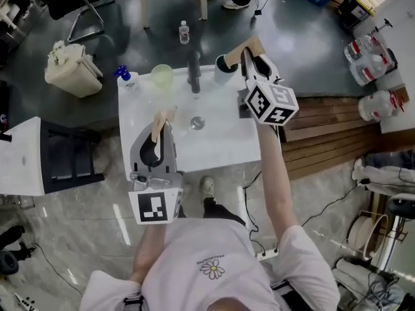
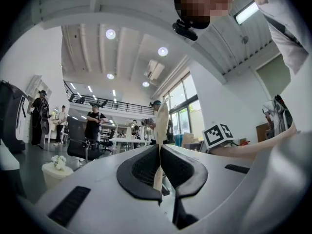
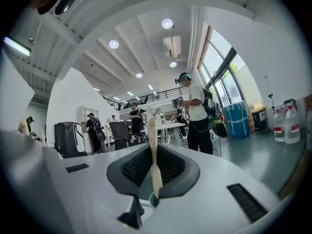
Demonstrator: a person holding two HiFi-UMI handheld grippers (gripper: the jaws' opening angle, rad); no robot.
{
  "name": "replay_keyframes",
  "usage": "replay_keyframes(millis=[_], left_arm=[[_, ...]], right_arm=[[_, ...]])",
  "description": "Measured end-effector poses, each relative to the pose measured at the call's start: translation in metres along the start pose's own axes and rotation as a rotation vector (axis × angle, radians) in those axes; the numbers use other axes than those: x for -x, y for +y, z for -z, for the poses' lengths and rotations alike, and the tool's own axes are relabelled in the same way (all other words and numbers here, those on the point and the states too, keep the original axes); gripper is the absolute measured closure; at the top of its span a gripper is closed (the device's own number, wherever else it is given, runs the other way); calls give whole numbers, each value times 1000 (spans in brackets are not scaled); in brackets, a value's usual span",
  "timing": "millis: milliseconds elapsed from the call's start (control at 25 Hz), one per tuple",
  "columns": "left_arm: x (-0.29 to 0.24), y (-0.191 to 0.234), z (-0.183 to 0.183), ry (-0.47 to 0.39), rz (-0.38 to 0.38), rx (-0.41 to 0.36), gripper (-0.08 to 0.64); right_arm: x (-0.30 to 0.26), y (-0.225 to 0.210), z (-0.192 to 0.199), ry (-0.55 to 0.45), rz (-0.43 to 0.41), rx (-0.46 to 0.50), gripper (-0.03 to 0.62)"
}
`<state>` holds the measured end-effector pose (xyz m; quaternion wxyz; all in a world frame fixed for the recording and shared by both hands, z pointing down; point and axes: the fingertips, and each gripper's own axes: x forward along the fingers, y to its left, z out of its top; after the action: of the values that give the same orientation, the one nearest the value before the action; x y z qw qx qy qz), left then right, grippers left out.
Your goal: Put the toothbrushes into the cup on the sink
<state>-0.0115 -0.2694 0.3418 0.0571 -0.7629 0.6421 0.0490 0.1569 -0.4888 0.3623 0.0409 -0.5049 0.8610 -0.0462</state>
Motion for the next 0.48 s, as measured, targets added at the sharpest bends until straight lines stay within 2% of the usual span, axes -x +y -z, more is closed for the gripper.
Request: replay_keyframes(millis=[120,480], left_arm=[[0,0,8,16,-8,30,538],[7,7,21,48,-36,32,538]], right_arm=[[-16,-9,16,41,10,20,561],[-36,-19,60,139,31,39,562]])
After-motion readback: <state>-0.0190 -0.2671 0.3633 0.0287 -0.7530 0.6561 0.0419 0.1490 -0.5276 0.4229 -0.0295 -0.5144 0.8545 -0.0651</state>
